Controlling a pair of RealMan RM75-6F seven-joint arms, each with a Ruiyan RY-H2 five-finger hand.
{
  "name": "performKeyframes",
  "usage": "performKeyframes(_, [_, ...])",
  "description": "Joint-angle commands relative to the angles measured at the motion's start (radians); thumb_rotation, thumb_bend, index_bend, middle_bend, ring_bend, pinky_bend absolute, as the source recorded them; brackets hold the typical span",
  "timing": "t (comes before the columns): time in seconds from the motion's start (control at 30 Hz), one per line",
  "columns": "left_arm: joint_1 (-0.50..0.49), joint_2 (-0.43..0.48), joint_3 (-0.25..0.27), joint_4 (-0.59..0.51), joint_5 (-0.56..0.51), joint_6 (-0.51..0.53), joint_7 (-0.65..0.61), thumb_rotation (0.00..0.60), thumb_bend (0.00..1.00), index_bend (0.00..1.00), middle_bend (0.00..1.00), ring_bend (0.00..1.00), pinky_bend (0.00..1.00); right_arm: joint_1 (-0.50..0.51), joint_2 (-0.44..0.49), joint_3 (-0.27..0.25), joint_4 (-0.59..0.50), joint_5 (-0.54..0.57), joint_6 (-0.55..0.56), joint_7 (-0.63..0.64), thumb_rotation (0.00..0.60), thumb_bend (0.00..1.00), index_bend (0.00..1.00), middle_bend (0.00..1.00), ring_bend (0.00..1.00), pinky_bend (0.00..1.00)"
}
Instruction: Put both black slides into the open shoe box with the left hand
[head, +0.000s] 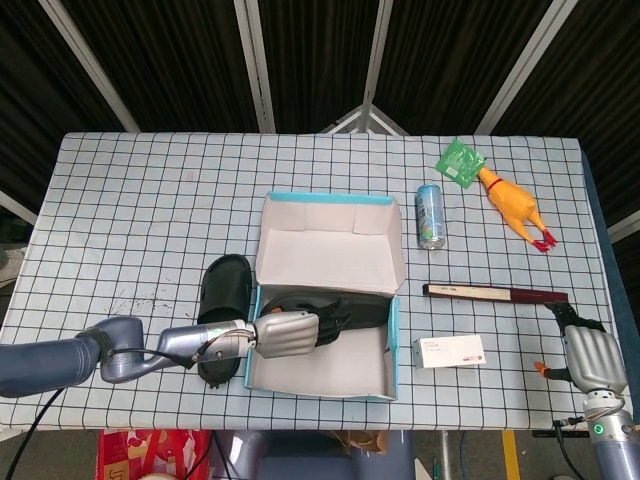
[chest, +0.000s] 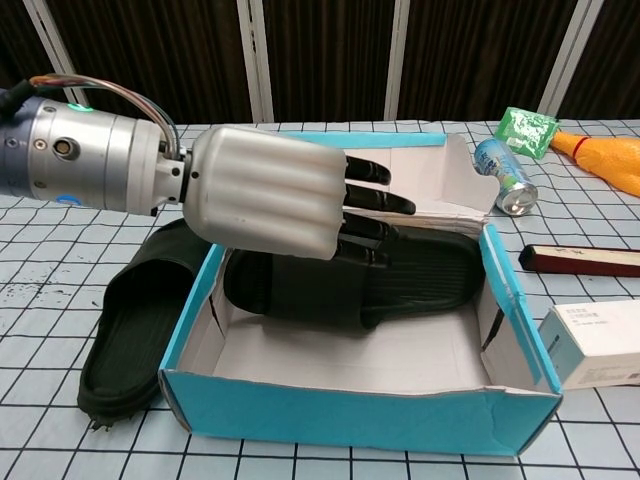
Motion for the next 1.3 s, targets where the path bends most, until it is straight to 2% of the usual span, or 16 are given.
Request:
performKeyframes(0.03, [0.008,0.026,-0.016,-0.044,-0.024,-0.024,0.039,0.6,0.15,0.13,0.11,0.0,0.14,0.0,0.0,0.0,0.0,0.0,0.001,0.0,0.6,0.18,0.17,0.14,0.3,0.24])
performKeyframes(0.23, [0.034,0.075,-0.044,-0.134,-0.077,-0.051,0.109,0.6,0.15,0.13,0.13,0.0,0.14,0.0,0.0,0.001,0.0,0.001,0.003,0.0,0.6,0.18,0.17,0.14,0.3,0.24])
performKeyframes(0.33, [0.099,0.167,-0.074,-0.278,-0.145,0.001,0.149,0.6,0.15,0.13,0.15,0.0,0.14,0.0,0.002,0.0,0.0,0.001,0.001,0.002,0.6,0.18,0.17,0.14,0.3,0.24])
performKeyframes(0.47, [0.178,0.262,-0.079,-0.413,-0.198,0.074,0.173,0.6,0.15,0.13,0.18,0.0,0.14,-0.001,0.003,0.001,-0.001,0.004,0.002,0.001,0.6,0.18,0.17,0.14,0.3,0.24])
performKeyframes(0.6, [0.271,0.35,-0.064,-0.509,-0.238,0.167,0.164,0.593,0.15,0.14,0.18,0.0,0.14,-0.003,0.005,0.0,-0.006,-0.001,0.007,0.003,0.6,0.18,0.17,0.14,0.3,0.24])
performKeyframes(0.73, [0.38,0.411,-0.035,-0.565,-0.282,0.285,0.105,0.543,0.15,0.13,0.19,0.0,0.14,-0.006,0.008,-0.001,-0.012,-0.003,0.014,0.004,0.6,0.18,0.17,0.14,0.3,0.24])
performKeyframes(0.8, [0.437,0.426,-0.026,-0.566,-0.326,0.343,0.07,0.528,0.15,0.12,0.19,0.0,0.14,-0.008,0.009,-0.001,-0.016,-0.005,0.018,0.003,0.6,0.18,0.17,0.14,0.3,0.24])
performKeyframes(0.9, [0.501,0.425,-0.021,-0.551,-0.446,0.382,-0.009,0.511,0.15,0.1,0.19,0.0,0.14,-0.009,0.01,-0.004,-0.019,-0.009,0.019,0.003,0.6,0.18,0.17,0.14,0.3,0.24])
performKeyframes(1.13, [0.537,0.387,-0.043,-0.453,-0.672,0.328,-0.206,0.472,0.15,0.11,0.19,0.0,0.14,-0.005,0.008,-0.008,-0.023,-0.005,0.009,-0.012,0.6,0.18,0.17,0.14,0.3,0.24])
performKeyframes(1.3, [0.526,0.323,-0.072,-0.351,-0.734,0.289,-0.296,0.451,0.15,0.11,0.19,0.0,0.14,0.004,0.006,-0.007,-0.024,0.01,-0.007,-0.028,0.6,0.18,0.17,0.14,0.3,0.24])
